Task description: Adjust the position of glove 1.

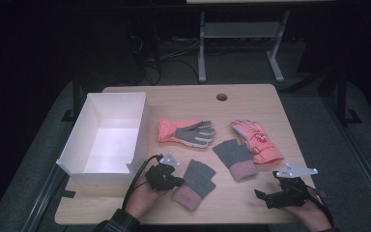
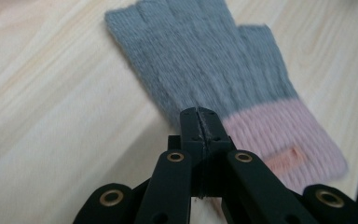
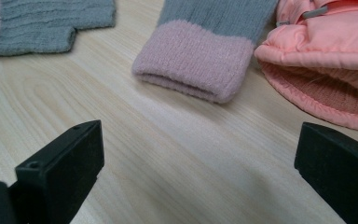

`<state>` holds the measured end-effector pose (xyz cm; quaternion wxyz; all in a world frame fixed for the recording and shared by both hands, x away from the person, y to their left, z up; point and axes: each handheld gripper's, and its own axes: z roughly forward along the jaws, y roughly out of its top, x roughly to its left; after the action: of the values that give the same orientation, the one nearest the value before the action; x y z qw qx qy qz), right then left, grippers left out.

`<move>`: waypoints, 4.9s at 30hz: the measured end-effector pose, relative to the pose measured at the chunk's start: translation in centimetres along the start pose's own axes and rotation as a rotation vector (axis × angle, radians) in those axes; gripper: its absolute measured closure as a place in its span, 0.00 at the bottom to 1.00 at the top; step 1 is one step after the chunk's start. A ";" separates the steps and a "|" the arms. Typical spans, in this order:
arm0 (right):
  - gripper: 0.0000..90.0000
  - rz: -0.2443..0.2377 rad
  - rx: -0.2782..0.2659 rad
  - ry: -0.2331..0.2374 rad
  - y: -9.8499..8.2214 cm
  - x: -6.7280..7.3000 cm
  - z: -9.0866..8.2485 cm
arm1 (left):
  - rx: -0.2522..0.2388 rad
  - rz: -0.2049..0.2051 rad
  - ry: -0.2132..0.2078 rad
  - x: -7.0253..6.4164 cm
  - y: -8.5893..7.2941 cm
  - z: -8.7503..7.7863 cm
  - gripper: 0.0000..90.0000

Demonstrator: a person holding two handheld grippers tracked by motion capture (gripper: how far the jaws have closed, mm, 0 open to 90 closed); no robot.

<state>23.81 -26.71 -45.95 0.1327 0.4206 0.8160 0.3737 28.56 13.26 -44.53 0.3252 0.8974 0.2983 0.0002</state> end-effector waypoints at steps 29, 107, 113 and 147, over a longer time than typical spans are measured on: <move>0.01 -0.004 0.001 0.000 0.1 0.1 0.2 | 0.049 0.123 -0.141 -4.5 1.6 2.8 1.00; 0.62 0.050 -0.021 0.018 5.1 1.2 1.4 | -0.133 0.092 0.021 -0.6 1.5 0.4 0.14; 0.66 0.060 -0.013 0.006 6.3 0.9 2.9 | -0.155 0.069 0.016 -0.9 0.4 -0.1 0.14; 0.97 0.108 0.109 -0.040 8.0 -0.3 8.8 | -0.088 0.068 0.075 -0.4 -0.5 0.3 0.15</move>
<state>33.37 -19.57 -46.25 0.1057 0.4782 0.8083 0.3270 27.97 13.16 -45.00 0.3528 0.8911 0.2794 0.0577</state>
